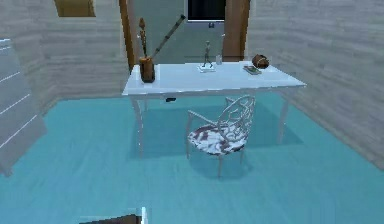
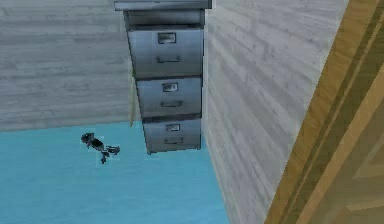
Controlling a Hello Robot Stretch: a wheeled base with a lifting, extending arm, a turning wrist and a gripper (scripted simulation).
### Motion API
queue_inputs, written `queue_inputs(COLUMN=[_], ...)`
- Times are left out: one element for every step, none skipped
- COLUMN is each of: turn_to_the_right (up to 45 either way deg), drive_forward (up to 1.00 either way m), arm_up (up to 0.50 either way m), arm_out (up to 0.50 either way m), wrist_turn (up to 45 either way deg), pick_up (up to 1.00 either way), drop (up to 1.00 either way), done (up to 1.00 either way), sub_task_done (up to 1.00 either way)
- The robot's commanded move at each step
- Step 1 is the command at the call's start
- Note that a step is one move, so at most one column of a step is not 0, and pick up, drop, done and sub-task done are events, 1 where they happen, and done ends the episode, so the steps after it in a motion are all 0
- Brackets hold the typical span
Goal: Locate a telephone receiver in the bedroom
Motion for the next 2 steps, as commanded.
queue_inputs(turn_to_the_right=[-6.0,0.0], drive_forward=[0.00,1.00], arm_up=[0.00,0.00], arm_out=[0.00,0.00], wrist_turn=[0.0,0.0], pick_up=[0.00,0.00], drop=[0.00,0.00], done=[0.00,0.00], sub_task_done=[0.00,0.00])
